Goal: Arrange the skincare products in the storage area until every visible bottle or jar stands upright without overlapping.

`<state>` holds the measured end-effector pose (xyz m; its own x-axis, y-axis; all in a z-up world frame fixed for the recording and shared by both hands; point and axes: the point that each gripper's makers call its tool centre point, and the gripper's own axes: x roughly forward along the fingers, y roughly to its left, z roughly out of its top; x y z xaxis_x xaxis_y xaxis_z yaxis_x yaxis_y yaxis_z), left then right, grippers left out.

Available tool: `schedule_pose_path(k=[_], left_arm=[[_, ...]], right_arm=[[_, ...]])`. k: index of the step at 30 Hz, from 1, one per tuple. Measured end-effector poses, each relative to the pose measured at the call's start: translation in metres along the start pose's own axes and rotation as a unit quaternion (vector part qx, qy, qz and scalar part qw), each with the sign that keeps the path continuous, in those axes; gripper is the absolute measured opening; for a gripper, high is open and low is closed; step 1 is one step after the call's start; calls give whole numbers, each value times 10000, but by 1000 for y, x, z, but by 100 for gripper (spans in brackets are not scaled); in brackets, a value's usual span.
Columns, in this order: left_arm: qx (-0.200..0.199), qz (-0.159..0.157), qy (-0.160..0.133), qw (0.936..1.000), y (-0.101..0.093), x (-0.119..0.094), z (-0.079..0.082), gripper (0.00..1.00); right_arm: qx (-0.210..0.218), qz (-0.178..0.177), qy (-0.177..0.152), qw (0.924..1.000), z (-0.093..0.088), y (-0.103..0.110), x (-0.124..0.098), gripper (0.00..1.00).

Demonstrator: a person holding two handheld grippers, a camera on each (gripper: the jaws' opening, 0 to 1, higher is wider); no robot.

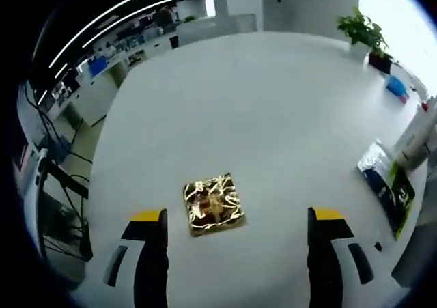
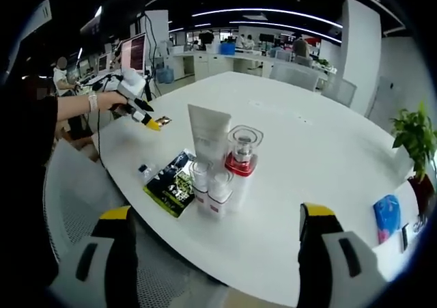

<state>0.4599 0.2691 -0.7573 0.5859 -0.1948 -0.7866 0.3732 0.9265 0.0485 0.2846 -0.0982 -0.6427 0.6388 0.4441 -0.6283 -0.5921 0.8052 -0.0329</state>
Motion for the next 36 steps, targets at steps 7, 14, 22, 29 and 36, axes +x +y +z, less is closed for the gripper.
schedule_pose_path(k=[7,14,22,29,36], left_arm=[[-362,170,217,9990,10,12,-4,71],[-443,331,241,9982,14,21,-5,58],[-491,391,122,9980,17,27,0,47],[-785,367,125,9962,15,27,-2,45],[-609,600,54,9963,23,25,-2,53]], right_arm=[[19,3,57,10000,-1,-3,4,100],[38,-10,104,9999,-2,-6,6,100],[51,-14,140,9999,-3,-7,7,100],[106,-26,132,9999,-5,-7,7,100],[152,-59,122,9998,-8,-8,4,100]])
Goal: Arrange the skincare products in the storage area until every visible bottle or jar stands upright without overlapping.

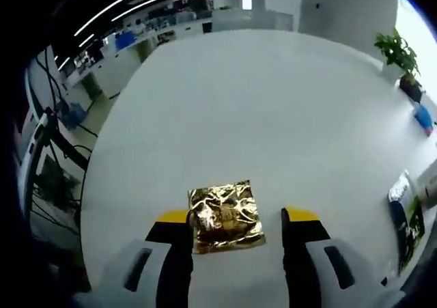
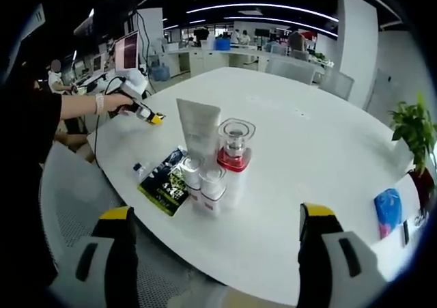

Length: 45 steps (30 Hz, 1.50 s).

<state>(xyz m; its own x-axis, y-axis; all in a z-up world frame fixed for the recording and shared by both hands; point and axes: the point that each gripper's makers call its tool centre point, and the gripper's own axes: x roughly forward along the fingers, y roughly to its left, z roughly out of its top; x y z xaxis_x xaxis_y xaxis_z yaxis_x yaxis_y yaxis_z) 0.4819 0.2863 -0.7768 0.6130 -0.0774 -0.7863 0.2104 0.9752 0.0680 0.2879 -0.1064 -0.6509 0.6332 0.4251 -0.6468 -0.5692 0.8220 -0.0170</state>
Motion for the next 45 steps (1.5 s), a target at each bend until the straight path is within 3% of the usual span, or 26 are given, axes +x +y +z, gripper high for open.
schedule_pose_path(k=[2,3,5,7,9,11,15,17,20,21,27,30,35,45], left_arm=[[33,42,-13,10000,2,-1,0,56],[566,343,-168,9977,11,-3,6,56],[634,308,-140,9974,8,-3,5,52],[130,139,-10,9998,4,-2,0,50],[295,179,-35,9994,6,-2,2,50],[41,90,67,9999,6,-1,-1,50],[65,162,45,9998,11,0,-1,55],[-248,-2,117,9996,6,1,-5,53],[-310,-75,116,9994,8,1,-5,50],[-543,-204,161,9982,4,2,-7,48],[-479,-152,121,9987,7,0,-6,47],[-510,-144,104,9985,9,-1,-5,37],[-461,-215,123,9986,8,2,-6,37],[23,-634,182,9978,-18,2,-2,37]], right_arm=[[2,-11,2,10000,-1,0,0,100],[4,-6,13,10000,-1,0,0,100],[17,2,33,10000,-3,0,0,100],[13,5,49,10000,-4,0,1,100],[7,20,75,10000,-6,1,1,100],[-67,-9,128,9999,-7,0,2,100],[-55,-11,103,9999,-6,0,2,100],[-65,-11,109,9999,-6,0,3,100],[-85,1,125,9999,-6,0,4,100],[-90,2,121,9999,-6,0,4,100],[-101,12,108,9999,-5,1,4,100],[-106,18,113,9999,-5,1,4,100],[-79,-12,108,9999,-7,1,2,100],[-139,-4,98,9999,-6,1,-1,100]])
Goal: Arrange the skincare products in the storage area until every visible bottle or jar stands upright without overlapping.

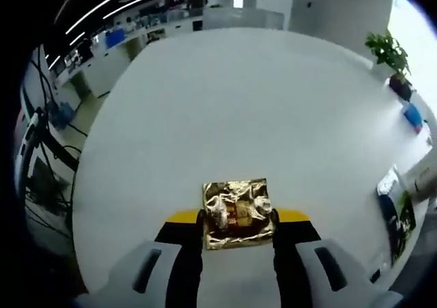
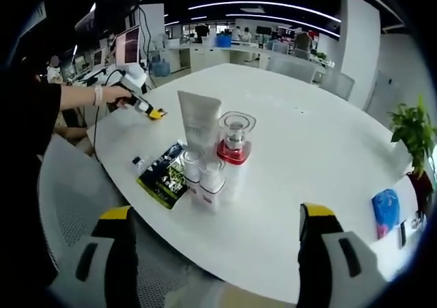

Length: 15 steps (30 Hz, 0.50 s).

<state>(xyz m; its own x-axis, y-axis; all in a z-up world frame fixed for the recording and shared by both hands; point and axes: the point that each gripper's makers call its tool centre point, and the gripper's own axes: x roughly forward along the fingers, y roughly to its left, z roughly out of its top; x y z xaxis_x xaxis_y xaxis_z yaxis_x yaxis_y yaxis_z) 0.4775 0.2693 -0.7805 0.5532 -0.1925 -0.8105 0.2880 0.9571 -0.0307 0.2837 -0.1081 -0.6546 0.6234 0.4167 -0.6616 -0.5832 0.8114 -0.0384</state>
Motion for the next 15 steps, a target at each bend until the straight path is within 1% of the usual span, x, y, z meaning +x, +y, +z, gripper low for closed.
schedule_pose_path(k=[4,5,6,8,9,11,14,15], left_arm=[[365,-232,77,9990,-13,-1,-1,37],[407,-244,79,9988,-14,-1,-1,37],[552,-278,96,9980,-15,-2,-1,37],[821,-350,140,9959,-20,-5,-2,37],[1025,-484,140,9935,-26,-7,-2,37],[1117,-541,180,9921,-31,-10,-3,37],[1399,-731,158,9873,-42,-16,-4,37],[1435,-748,192,9866,-43,-17,-5,37]], right_arm=[[-34,7,-34,10000,2,1,-1,100],[-38,7,-37,10000,2,1,-1,100],[-44,7,-48,10000,3,1,-2,100],[-50,8,-64,10000,4,2,-3,100],[-50,3,-74,10000,4,2,-3,100],[-50,2,-90,9999,4,2,-3,100],[-46,24,-141,9999,6,4,-3,100],[-45,33,-155,9999,6,4,-3,100]])
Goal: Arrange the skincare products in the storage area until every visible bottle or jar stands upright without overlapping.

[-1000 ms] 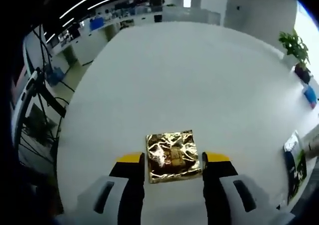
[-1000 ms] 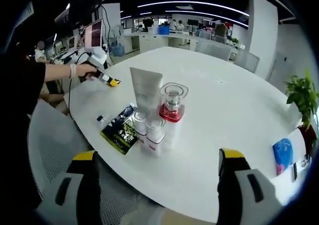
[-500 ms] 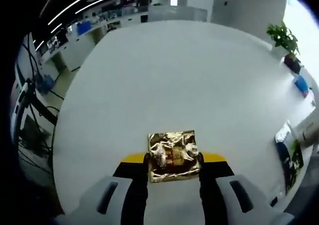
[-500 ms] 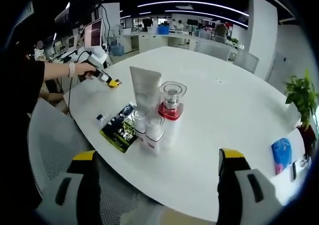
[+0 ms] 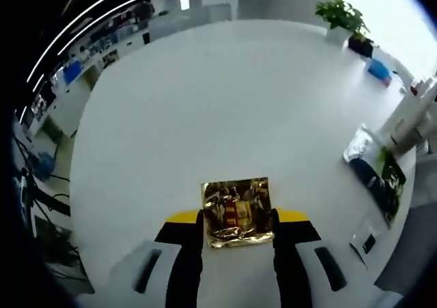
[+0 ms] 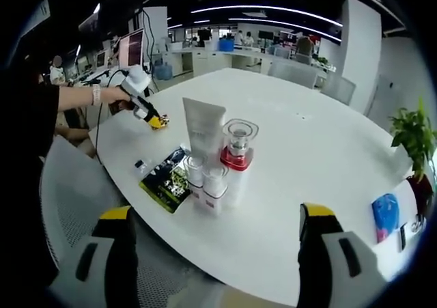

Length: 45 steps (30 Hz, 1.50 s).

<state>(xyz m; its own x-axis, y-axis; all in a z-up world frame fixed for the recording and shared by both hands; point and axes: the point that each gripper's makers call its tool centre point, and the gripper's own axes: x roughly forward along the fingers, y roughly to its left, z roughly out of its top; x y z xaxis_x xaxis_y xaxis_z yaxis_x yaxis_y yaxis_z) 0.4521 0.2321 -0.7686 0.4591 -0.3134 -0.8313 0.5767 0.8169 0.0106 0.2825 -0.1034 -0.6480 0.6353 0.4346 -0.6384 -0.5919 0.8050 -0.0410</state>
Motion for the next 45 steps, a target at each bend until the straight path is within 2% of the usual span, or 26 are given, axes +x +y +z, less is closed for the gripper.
schedule_pose_path(k=[3,7,12,16,21,25,27,28,29,32,36,38,42,43,45], left_arm=[[484,-108,72,9987,-7,-3,1,37],[735,-441,-7,9963,-28,-7,4,37],[1421,-732,101,9871,-50,-9,4,37],[1778,-785,247,9806,-59,-9,4,37],[2349,-983,348,9664,-80,-8,6,37],[2900,-1348,450,9464,-100,-6,1,37],[3125,-1403,613,9375,-104,-3,-3,37],[3177,-1403,637,9356,-105,-2,-3,37],[3313,-1445,663,9300,-107,-1,-4,37],[3448,-1579,674,9229,-116,0,-2,37],[3554,-1709,648,9167,-123,3,2,37],[3736,-1755,740,9078,-124,5,1,37],[3880,-1766,854,9006,-124,10,0,37],[3995,-1772,911,8948,-124,13,-1,37],[4009,-1811,935,8931,-125,13,0,37]], right_arm=[[14,2,-53,10000,2,1,0,100],[37,-3,-122,9999,4,0,-1,100],[68,-2,-189,9998,5,0,-3,100],[77,-6,-178,9998,3,0,-4,100],[109,-34,-154,9998,-1,0,-7,100],[131,-50,-133,9998,-4,0,-8,100],[155,-56,-120,9998,-5,0,-8,100],[161,-57,-112,9998,-5,0,-8,100],[167,-62,-107,9998,-6,0,-8,100],[178,-61,-93,9998,-7,0,-8,100],[200,-74,-77,9997,-8,0,-8,100],[212,-82,-72,9997,-8,0,-8,100],[264,-120,-61,9996,-10,-1,-10,100],[271,-122,-53,9995,-11,-2,-10,100],[293,-136,-27,9995,-13,-2,-10,100]])
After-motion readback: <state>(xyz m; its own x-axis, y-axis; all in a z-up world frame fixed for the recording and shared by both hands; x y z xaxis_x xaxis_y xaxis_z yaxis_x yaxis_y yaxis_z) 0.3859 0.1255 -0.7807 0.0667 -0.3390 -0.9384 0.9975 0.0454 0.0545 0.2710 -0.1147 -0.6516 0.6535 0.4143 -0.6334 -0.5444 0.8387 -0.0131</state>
